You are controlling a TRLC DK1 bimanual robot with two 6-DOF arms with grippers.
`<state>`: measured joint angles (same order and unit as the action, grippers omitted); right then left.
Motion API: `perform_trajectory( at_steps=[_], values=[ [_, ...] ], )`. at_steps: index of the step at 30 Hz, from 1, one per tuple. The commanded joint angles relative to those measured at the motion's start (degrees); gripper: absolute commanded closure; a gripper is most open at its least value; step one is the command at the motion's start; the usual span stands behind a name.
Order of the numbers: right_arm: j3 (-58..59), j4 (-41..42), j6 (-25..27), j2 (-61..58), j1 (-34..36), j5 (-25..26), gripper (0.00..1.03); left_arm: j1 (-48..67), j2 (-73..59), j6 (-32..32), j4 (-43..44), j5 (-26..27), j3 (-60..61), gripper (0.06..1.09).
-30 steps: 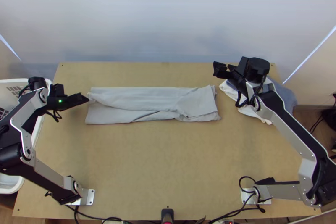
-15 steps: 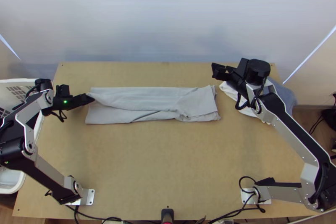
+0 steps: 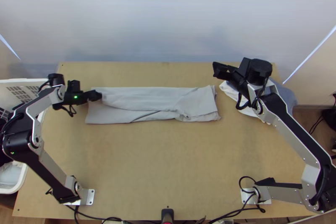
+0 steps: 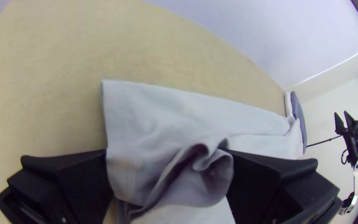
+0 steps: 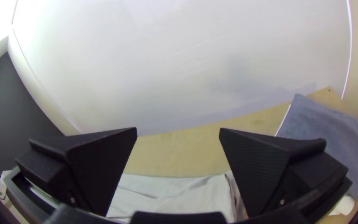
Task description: Fold the t-shirt
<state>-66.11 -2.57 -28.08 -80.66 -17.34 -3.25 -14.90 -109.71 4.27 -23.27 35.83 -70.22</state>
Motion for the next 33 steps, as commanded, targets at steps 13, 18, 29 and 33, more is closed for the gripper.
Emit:
perform_trajectory(
  at_steps=[13, 18, 29, 33],
  values=[
    [1.33, -0.07, -0.58, 1.91, 3.28, -0.09, 0.10, -3.12, 2.13, -6.29, -2.31, -5.16, 0.52, 1.05],
    [1.86, -0.07, -0.58, 2.26, 3.28, -0.09, 0.10, -14.90, 1.61, 0.03, -8.37, -5.16, -3.70, 1.05],
    [3.70, -0.07, -1.10, 3.67, 2.93, -0.09, 0.10, -18.24, 9.87, 4.69, -27.53, -13.51, -13.19, 1.05],
    [5.29, -0.07, -1.19, 5.34, 3.02, -0.01, 0.11, -7.78, 15.67, 0.82, -35.97, -14.65, -18.47, 1.05]
  ],
)
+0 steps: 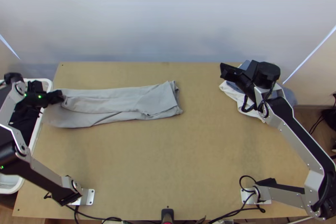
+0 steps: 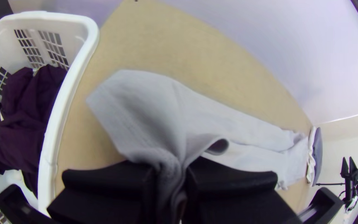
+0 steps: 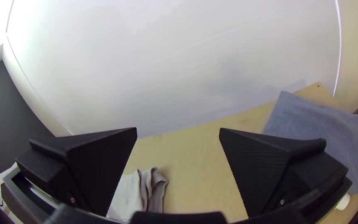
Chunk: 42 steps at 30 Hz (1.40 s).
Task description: Fold the t-shirt
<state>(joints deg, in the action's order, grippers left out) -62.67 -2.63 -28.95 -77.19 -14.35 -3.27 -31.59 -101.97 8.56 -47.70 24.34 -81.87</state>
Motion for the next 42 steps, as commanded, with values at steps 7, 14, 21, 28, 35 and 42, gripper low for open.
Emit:
perform_trajectory(
  at_steps=[7, 14, 21, 28, 35, 42],
  values=[
    [4.14, -0.18, -0.32, 5.91, 1.17, -0.07, 0.11, 29.22, 6.08, -14.27, -18.39, -7.11, -19.56, 1.05],
    [6.60, -1.67, -0.32, 10.83, 1.87, 0.02, 0.11, 43.02, -3.14, -21.74, -20.50, -8.43, -32.66, 1.05],
    [9.68, -2.46, -1.20, 15.84, 1.87, 0.02, 0.11, 50.40, -14.22, -27.54, -20.68, -9.75, -43.55, 1.05],
    [11.26, -4.66, -2.52, 20.32, 2.84, 0.19, 0.11, 56.03, -22.92, -28.95, -18.65, -11.68, -47.95, 1.05],
    [12.93, -6.16, -2.78, 23.40, 3.89, 0.28, 0.11, 61.56, -27.23, -27.54, -17.34, -9.92, -48.65, 0.58],
    [16.18, -5.36, -2.95, 23.22, 1.43, 1.16, 0.10, 67.28, -23.18, -28.42, -5.82, -3.68, -49.18, 0.10]
  ],
)
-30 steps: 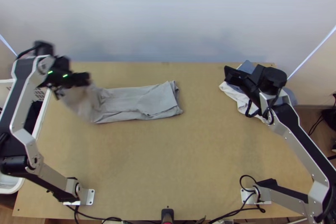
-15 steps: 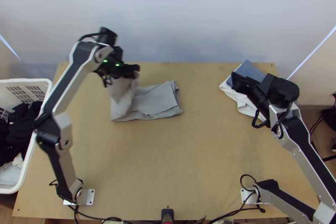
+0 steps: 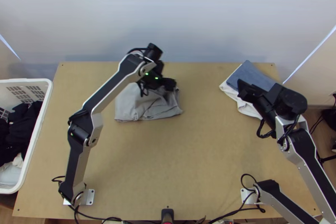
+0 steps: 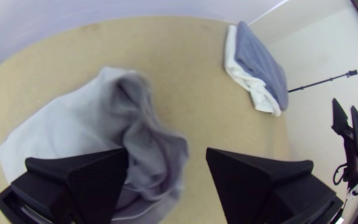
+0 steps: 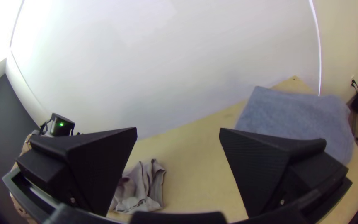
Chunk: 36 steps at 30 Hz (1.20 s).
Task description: Fold the t-shirt
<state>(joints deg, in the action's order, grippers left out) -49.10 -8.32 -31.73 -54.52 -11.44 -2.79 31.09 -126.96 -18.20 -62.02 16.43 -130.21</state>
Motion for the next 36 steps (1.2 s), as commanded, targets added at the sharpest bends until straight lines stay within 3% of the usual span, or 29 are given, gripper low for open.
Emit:
perform_trajectory(
  at_steps=[1, 5, 9, 12, 17, 20, 22, 25, 29, 34, 36],
  values=[
    [3.13, 0.76, -0.09, 0.03, -2.01, 0.94, 0.07, 4.24, 2.33, -3.69, 11.39, 5.72, -0.83, 0.10],
    [4.45, 2.16, -0.53, -1.82, -4.55, 1.82, 0.06, 1.43, 4.44, -9.84, 18.51, 10.21, -0.83, 0.10],
    [4.63, 3.83, -2.02, -4.36, -6.75, 2.44, 0.05, -2.79, 6.55, -10.10, 18.25, 10.21, 0.57, 0.10],
    [3.93, 4.27, -6.42, -8.93, -7.89, 1.64, 0.05, -7.36, 8.04, -9.23, 16.05, 10.21, 1.89, 0.10],
    [-1.96, 4.19, -18.02, -19.57, -8.16, -15.06, 0.05, -13.78, 10.68, -3.78, 10.34, 8.10, 3.56, 0.10],
    [-6.27, 3.92, -25.67, -28.53, -7.54, -27.36, 0.05, -15.27, 12.26, 2.20, 7.70, -5.09, 4.53, 0.10],
    [-9.35, 3.92, -29.97, -35.92, -6.58, -35.53, 0.05, -16.68, 13.67, 4.31, 6.21, -10.71, 4.53, 0.10],
    [-12.42, 3.13, -28.22, -43.30, -6.49, -37.82, 0.05, -19.67, 16.04, 6.42, 4.10, -15.46, 4.62, 0.10],
    [-14.79, 3.39, -23.47, -49.98, -7.10, -37.73, 0.05, -24.41, 19.55, 7.03, 1.64, -15.90, 5.14, 0.10],
    [-18.66, 3.39, -12.48, -57.19, -9.30, -37.82, 0.04, -28.28, 24.12, 7.39, 0.58, -15.99, 8.04, 0.10],
    [-20.24, 3.39, -5.72, -58.77, -9.83, -37.82, 0.04, -28.89, 25.79, 7.39, 0.41, -15.99, 9.63, 0.10]
  ],
)
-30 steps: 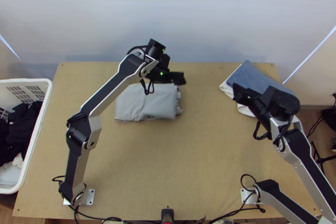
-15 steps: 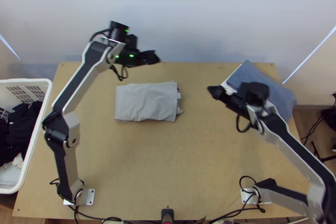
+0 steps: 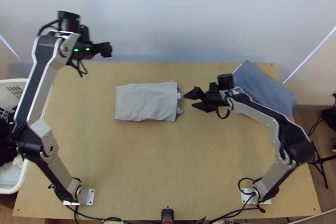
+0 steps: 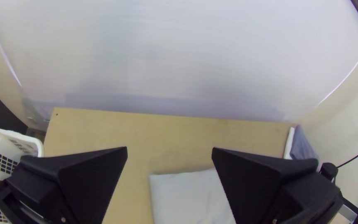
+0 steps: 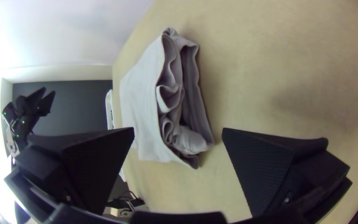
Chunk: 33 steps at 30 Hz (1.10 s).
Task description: Fold the t-shirt
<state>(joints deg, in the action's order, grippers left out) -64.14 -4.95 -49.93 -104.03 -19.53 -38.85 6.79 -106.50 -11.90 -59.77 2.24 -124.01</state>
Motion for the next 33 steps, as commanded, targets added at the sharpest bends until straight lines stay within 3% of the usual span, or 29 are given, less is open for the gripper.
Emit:
perform_trajectory(
  at_steps=[1, 5, 11, 25, 33],
  values=[
    [-6.00, 0.03, 15.30, -9.88, -1.74, -1.75, 0.04, -4.85, 6.04, 1.18, -1.84, -2.33, 4.12, 0.10],
    [-10.22, 0.03, 23.65, -12.95, -1.56, -1.93, 0.04, -5.64, 8.32, 1.35, -1.93, -4.09, 5.97, 0.10],
    [-14.87, -0.15, 23.65, -17.00, 0.11, -4.13, 0.04, -6.26, 10.87, 1.27, -2.20, -5.32, 8.25, 0.10],
    [-18.04, -0.59, 18.03, -19.99, -2.36, -5.36, 0.05, -7.23, 12.54, 1.27, -2.55, -6.20, 9.57, 0.10],
    [-22.61, -0.41, 14.60, -21.74, -7.72, -5.27, 0.05, -7.31, 12.45, 1.27, -2.46, -6.20, 9.92, 0.10]
  ],
)
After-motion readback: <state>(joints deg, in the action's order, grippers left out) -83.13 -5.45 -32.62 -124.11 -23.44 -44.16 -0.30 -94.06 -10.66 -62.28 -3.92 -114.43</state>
